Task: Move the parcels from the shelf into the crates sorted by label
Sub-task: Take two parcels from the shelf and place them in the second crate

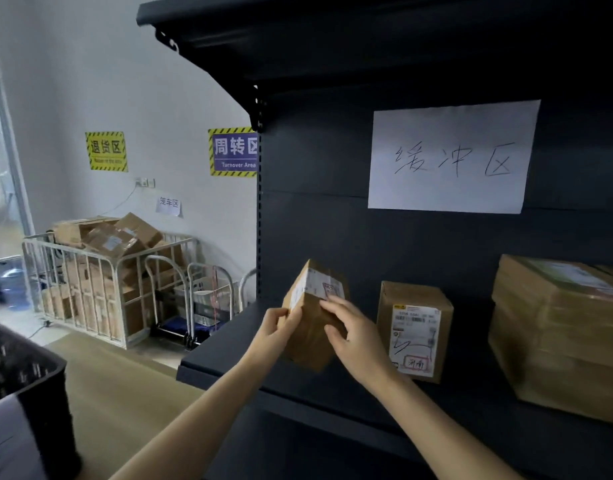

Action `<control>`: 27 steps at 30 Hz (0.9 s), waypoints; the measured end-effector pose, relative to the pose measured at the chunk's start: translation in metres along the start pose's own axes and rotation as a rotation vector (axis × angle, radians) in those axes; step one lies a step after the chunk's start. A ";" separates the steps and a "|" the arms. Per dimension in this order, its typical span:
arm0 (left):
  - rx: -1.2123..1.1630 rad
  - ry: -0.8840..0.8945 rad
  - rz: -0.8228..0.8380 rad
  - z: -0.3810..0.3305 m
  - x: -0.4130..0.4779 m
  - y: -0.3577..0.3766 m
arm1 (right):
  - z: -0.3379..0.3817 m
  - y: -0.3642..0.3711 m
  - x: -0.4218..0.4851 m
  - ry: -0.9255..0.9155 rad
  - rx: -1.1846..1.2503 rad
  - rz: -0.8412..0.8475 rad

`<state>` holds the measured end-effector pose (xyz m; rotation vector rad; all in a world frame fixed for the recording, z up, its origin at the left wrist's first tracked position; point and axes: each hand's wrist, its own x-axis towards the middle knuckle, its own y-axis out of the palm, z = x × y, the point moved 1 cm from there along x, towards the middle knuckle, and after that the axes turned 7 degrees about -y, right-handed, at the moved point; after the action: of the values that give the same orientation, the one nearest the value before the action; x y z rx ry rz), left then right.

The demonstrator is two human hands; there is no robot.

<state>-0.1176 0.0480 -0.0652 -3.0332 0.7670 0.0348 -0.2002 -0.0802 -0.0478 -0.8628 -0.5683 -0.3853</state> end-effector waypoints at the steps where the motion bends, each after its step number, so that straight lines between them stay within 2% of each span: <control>1: 0.004 -0.025 0.020 0.005 0.003 -0.001 | -0.002 0.005 0.000 0.013 -0.021 0.008; 6: -0.032 -0.165 0.097 0.029 0.017 0.000 | -0.014 0.020 -0.005 0.058 -0.133 0.057; 13: -0.042 -0.206 0.080 0.041 0.026 -0.006 | -0.021 0.023 -0.009 0.061 -0.151 0.043; 18: 0.012 -0.195 0.042 0.059 0.051 -0.024 | -0.034 0.000 -0.031 0.108 -0.185 -0.100; 21: 0.055 -0.210 0.019 0.041 0.044 -0.021 | -0.049 -0.021 -0.049 0.138 -0.216 -0.205; 27: 0.074 -0.180 0.005 0.026 0.045 -0.003 | -0.087 -0.065 -0.080 0.347 -0.233 -0.362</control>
<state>-0.0773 0.0296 -0.0919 -2.9077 0.7440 0.2691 -0.2704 -0.1815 -0.1026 -0.8901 -0.3580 -0.9264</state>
